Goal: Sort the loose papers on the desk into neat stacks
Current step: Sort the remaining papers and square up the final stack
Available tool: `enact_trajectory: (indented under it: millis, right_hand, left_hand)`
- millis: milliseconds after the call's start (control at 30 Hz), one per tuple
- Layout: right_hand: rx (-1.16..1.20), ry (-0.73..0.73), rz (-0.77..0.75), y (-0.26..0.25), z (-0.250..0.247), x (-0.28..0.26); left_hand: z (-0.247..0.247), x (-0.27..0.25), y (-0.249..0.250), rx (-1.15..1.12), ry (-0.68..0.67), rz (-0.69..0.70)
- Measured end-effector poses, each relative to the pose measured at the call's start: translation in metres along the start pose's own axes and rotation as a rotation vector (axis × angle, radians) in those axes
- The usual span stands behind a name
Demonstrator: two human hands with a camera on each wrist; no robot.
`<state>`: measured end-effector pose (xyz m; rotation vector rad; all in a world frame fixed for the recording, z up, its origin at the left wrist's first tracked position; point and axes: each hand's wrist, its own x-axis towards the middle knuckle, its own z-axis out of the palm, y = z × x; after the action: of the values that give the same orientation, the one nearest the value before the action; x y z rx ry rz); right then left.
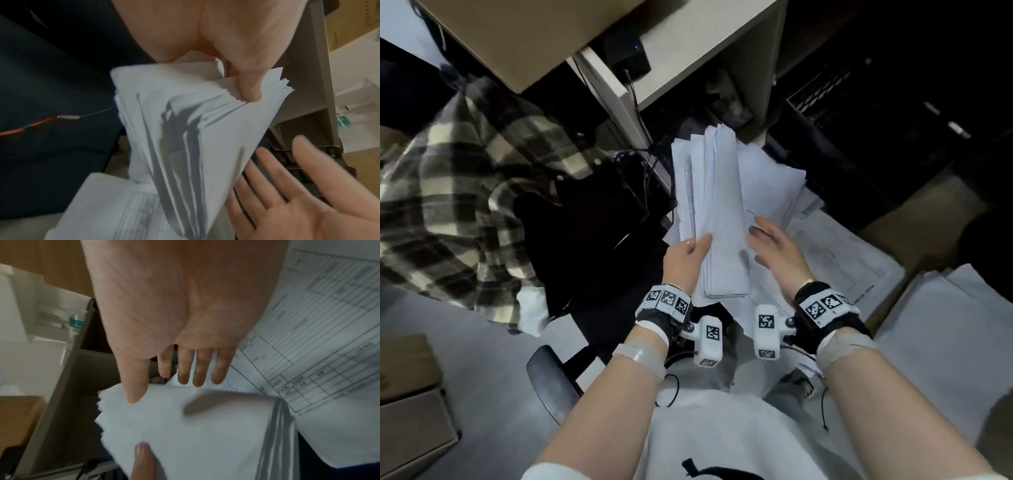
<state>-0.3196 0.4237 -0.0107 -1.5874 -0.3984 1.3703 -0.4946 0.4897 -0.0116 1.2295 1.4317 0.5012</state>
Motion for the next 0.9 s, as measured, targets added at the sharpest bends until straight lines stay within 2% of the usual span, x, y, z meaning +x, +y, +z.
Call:
enact_trajectory:
  millis: [133,433,633,767,900]
  right_hand:
    - [-0.064,-0.079,-0.121,-0.014,-0.011,-0.026]
    - [-0.175,-0.183,-0.171,-0.024,-0.057,-0.065]
    - [-0.266,-0.195,-0.244,-0.02,-0.083,-0.088]
    - [-0.37,-0.212,-0.216,-0.015,-0.101,-0.094]
    - [-0.26,-0.245,-0.171,-0.018,-0.11,-0.107]
  left_hand:
    - [0.027,-0.009,0.009,0.025,-0.029,0.025]
    - [0.073,-0.045,0.021,-0.023,-0.076,0.097]
    - [0.097,-0.08,0.027,-0.034,-0.053,0.114]
    - [0.112,-0.098,0.031,-0.045,-0.055,0.096]
    - [0.119,-0.11,0.032,-0.028,-0.025,0.08]
